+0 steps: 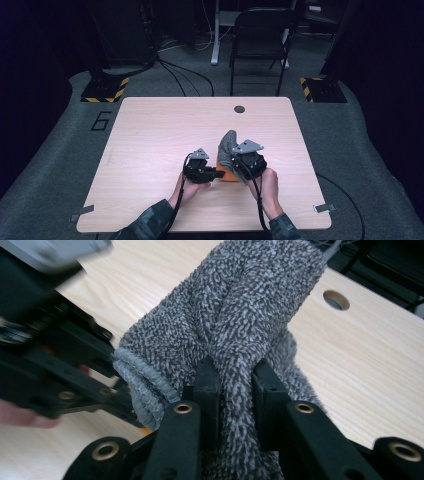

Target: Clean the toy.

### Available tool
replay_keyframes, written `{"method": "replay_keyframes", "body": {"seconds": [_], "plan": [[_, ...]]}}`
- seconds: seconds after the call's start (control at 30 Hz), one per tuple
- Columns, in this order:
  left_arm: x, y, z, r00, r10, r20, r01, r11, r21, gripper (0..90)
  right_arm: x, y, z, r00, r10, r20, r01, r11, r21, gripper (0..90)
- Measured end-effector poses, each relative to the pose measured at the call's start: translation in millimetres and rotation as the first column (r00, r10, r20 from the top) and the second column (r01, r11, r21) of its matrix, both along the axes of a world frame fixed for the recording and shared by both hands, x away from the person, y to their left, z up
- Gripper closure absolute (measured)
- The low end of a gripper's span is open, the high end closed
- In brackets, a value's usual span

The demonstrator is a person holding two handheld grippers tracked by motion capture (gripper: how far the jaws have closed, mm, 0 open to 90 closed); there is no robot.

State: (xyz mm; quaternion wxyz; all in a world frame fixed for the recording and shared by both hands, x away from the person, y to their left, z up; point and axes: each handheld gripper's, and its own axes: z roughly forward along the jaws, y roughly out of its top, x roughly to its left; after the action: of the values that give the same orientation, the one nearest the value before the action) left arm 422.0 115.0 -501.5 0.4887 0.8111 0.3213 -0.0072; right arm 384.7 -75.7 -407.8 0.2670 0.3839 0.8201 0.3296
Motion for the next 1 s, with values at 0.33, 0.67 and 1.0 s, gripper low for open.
{"method": "replay_keyframes", "body": {"seconds": [0.33,0.67,1.0], "plan": [[1.5,-0.3,-1.1,0.9999,-0.010,0.014,0.010,0.9999,-0.010,77.1,7.4,-22.9,-6.7,0.9985,-0.049,-0.023,0.049,0.999,0.002,76.4],[3.0,1.3,-2.7,0.9994,-0.028,0.022,0.028,0.9996,-0.010,76.0,21.5,-56.5,-18.7,0.9850,-0.147,-0.090,0.150,0.989,0.021,76.4],[3.9,0.6,-3.4,0.9989,-0.033,0.034,0.034,0.9993,-0.015,75.8,46.0,-87.9,-64.3,0.9418,-0.256,-0.218,0.260,0.966,-0.010,76.6]]}}
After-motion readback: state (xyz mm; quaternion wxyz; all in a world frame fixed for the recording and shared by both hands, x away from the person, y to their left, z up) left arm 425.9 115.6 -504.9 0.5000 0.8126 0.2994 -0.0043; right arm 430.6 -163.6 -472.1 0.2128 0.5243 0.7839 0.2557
